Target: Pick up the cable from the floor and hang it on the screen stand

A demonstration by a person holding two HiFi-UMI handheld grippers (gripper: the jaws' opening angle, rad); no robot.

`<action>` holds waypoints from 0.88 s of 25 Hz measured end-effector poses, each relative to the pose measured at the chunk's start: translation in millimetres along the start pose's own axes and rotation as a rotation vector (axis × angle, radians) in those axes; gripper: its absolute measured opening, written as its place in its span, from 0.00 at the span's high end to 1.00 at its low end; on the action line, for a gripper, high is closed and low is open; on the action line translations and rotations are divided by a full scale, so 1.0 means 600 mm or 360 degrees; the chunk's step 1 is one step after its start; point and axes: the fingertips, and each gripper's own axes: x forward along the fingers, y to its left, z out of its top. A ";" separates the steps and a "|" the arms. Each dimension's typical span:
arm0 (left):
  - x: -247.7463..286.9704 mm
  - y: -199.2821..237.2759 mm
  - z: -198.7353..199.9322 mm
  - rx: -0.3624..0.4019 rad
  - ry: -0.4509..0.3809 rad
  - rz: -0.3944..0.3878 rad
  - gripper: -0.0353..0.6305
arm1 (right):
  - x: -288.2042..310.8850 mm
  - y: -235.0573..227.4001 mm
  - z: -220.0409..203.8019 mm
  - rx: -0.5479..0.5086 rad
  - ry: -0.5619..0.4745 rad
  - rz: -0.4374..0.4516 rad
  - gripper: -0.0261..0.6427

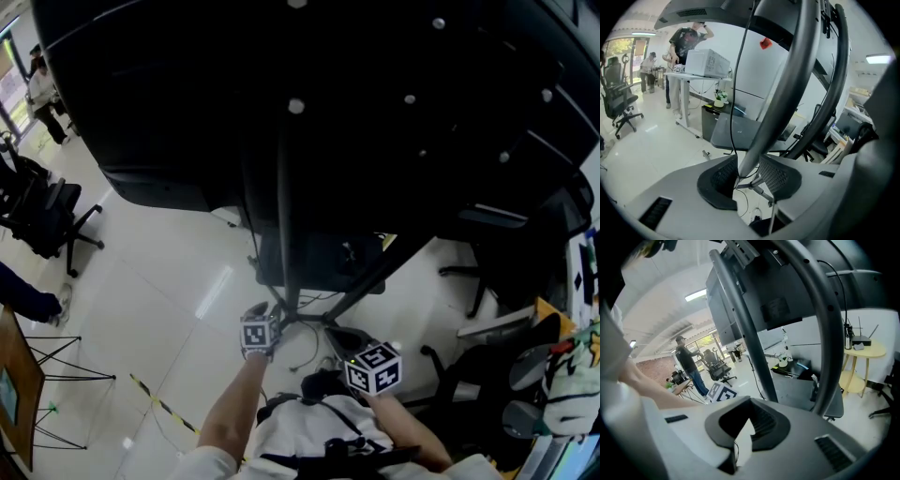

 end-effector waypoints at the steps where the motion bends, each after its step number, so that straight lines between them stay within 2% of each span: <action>1: 0.010 0.005 0.001 -0.0022 -0.0017 0.0001 0.72 | 0.003 -0.004 -0.001 -0.0009 0.0004 0.0003 0.96; 13: 0.105 0.035 -0.010 -0.0065 0.0023 0.0035 0.73 | 0.011 -0.061 -0.014 -0.0081 0.0025 0.0001 0.96; 22: 0.136 0.056 0.004 -0.0076 0.0019 0.0081 0.76 | 0.009 -0.090 -0.028 -0.0093 0.0054 -0.0003 0.96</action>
